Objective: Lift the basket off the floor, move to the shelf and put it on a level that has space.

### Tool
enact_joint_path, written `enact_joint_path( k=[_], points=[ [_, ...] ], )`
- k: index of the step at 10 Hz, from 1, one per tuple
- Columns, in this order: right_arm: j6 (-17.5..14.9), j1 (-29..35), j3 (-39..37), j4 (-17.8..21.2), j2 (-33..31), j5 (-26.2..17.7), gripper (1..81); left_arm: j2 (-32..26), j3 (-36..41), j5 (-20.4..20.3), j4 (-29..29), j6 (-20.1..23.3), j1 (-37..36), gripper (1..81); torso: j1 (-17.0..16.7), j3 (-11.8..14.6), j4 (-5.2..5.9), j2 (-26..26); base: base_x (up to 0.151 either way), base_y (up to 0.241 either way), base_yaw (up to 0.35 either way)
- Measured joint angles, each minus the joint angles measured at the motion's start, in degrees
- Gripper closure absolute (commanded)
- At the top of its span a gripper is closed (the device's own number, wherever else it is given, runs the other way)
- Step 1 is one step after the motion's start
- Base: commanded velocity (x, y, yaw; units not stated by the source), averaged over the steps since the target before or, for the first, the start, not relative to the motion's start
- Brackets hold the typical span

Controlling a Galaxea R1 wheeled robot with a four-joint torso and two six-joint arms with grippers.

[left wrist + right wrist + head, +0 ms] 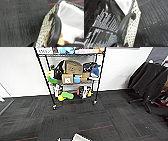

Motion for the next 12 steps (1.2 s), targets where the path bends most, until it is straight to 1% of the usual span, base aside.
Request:
enact_joint_path(
  k=[2, 3, 4, 6, 7, 10, 11, 12],
  points=[
    [1.62, 1.02, 1.41, 0.0, -0.22, 0.22, 1.0, 0.0, -0.01, -0.02, 0.0, 0.0, 0.13, 1.0, 0.26, -0.92, 0.0, -0.35, 0.0, 0.0, 0.0],
    [2.71, 1.35, 2.71, 0.01, -0.9, 0.78, 1.0, 0.16, -0.01, -0.02, 0.04, 0.0, 0.16, 1.0, 0.28, -0.9, 0.0, -0.35, 0.0, 0.0, 0.0],
    [3.64, 1.63, 3.84, 0.0, -1.62, 1.3, 1.0, 0.33, -0.01, -0.52, 0.06, 0.02, -0.09, 1.0, 0.28, -0.92, 0.0, -0.35, 0.0, 0.0, 0.0],
    [7.02, 2.73, 7.28, 0.01, -3.36, 2.93, 1.0, 0.49, -0.01, -2.51, 0.06, 0.02, -0.15, 1.0, 0.3, -0.92, 0.0, -0.37, 0.0, 0.0, 0.0],
    [8.16, 3.34, 7.91, 0.01, -3.52, 3.28, 1.0, 0.77, -0.01, -3.15, 0.09, 0.02, -0.41, 1.0, 0.3, -0.92, 0.0, -0.37, 0.0, 0.0, 0.0],
    [8.68, 3.5, 8.24, 0.01, -3.47, 3.82, 1.0, 2.08, 0.22, -3.3, 0.11, 0.07, -1.46, 1.0, 0.3, -0.94, 0.0, -0.37, 0.0, 0.0, 0.0],
    [9.51, 3.5, 8.24, 0.01, -3.44, 3.84, 1.0, 2.06, 0.49, -3.19, 0.11, 0.09, -1.46, 1.0, 0.3, -0.94, 0.0, -0.37, 0.0, 0.0, 0.0],
    [9.75, 3.47, 8.24, 0.01, -3.39, 3.86, 1.0, 2.06, 0.82, -2.04, 0.11, 0.09, -1.49, 1.0, 0.3, -0.94, 0.0, -0.37, 0.0, 0.0, 0.0]
  ],
)
